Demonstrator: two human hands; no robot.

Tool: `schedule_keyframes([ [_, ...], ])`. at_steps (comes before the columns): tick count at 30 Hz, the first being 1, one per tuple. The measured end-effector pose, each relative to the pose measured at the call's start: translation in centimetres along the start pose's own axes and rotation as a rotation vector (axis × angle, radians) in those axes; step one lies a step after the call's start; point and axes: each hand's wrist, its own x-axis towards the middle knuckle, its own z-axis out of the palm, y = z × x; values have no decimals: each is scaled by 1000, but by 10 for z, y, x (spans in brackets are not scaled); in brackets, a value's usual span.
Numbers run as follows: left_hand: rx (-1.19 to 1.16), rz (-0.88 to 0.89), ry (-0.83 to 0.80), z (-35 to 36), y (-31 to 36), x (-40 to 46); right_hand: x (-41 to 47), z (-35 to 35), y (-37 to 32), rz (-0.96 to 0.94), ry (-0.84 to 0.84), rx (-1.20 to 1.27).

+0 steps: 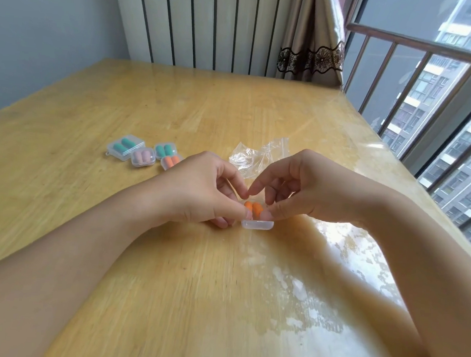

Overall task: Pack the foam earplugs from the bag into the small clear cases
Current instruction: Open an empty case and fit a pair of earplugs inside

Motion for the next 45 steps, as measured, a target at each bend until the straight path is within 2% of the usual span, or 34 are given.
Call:
schedule_keyframes([
  [5,-22,-14,-34,-3,1,0,-8,-9,-5,-34,-18,67],
  [8,-38,-21,-45,-4,1,-1,-12,-5,-12,-36,-106,-15],
  [11,-21,-7,-54,-4,1,-1,-10,2,-14,-12,-100,-99],
  [15,-20,-7,-41,-1,-1,1,-11,2,-15,-1,-113,-46],
  [22,-107,-36,-44,-2,-4,3,-7,0,-6,10,-16,138],
  [30,-212,-123,-23,-4,1,5,4,8,4,4,55,65],
  [33,-154,-68,-48,-1,1,2,5,10,4,-10,59,24],
  [37,-39,9,6,9,-3,2,5,10,3,-10,66,20],
  [45,-50,26,25,10,-6,5,4,9,3,59,11,119],
])
